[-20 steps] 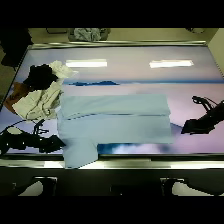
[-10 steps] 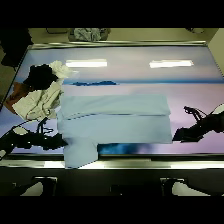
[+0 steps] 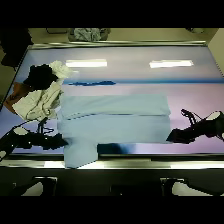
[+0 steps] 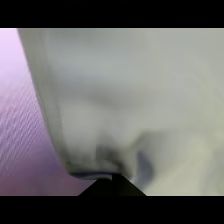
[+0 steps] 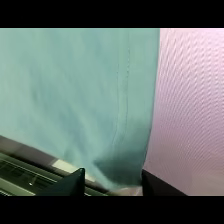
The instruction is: Fold the shirts.
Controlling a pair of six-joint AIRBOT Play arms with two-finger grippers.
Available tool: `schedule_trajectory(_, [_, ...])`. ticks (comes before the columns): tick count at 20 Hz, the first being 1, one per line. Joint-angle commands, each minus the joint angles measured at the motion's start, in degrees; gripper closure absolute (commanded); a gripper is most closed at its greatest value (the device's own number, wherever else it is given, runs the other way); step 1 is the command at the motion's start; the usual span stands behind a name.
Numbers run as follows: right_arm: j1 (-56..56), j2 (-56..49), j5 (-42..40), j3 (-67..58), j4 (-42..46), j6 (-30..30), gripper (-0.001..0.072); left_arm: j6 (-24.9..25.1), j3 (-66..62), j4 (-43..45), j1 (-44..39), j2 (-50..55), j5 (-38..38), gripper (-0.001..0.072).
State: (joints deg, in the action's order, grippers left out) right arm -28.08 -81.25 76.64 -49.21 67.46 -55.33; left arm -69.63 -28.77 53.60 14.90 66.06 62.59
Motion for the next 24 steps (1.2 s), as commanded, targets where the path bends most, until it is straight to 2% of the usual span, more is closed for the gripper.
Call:
schedule_trajectory(1, [0.11, -0.35, -3.91, 2.75, -1.4, -0.63, 0.0359, 0.46, -0.13, -1.79, 0.02, -1.09, 0.83, 0.0678])
schedule_trajectory(2, [0.11, -0.35, -3.82, 2.93, -1.27, -0.63, 0.0536, 0.48, -0.15, -1.79, 0.04, -1.22, 0.81, 0.0678])
schedule_trajectory(3, [0.11, -0.28, -4.0, 2.84, -1.29, -0.63, 0.0666, 0.48, -0.26, -1.77, 0.04, -1.22, 0.83, 0.0678])
schedule_trajectory(8, [0.11, 3.02, -1.11, -1.92, -1.57, 5.99, 0.0672, 1.66, -5.27, -1.73, 0.02, -6.19, 1.22, 0.0682])
schedule_trajectory(11, [0.13, 7.56, -0.02, -8.85, -3.26, 5.86, 0.0673, -2.47, -12.07, -1.73, 0.02, -11.91, 1.36, 0.0683])
schedule_trajectory(14, [3.5, 6.51, -2.49, -18.21, -3.04, 4.66, 0.0673, -3.87, -19.82, -1.51, 0.02, -10.51, -0.55, 0.0684])
schedule_trajectory(18, [10.47, -4.9, -10.4, -31.69, 0.09, -1.42, 0.0673, -3.91, -30.67, -1.6, 0.0, 1.75, -3.74, 0.0684])
schedule_trajectory(22, [14.58, -18.36, -12.59, -42.53, 0.09, -3.61, 0.0672, -3.91, -43.95, -1.77, -1.38, 19.08, 0.13, 0.0683])
schedule_trajectory(24, [15.17, -22.34, -14.45, -44.06, -0.04, -6.1, 0.0672, -3.91, -49.48, -1.75, -2.25, 25.33, 2.03, 0.0682])
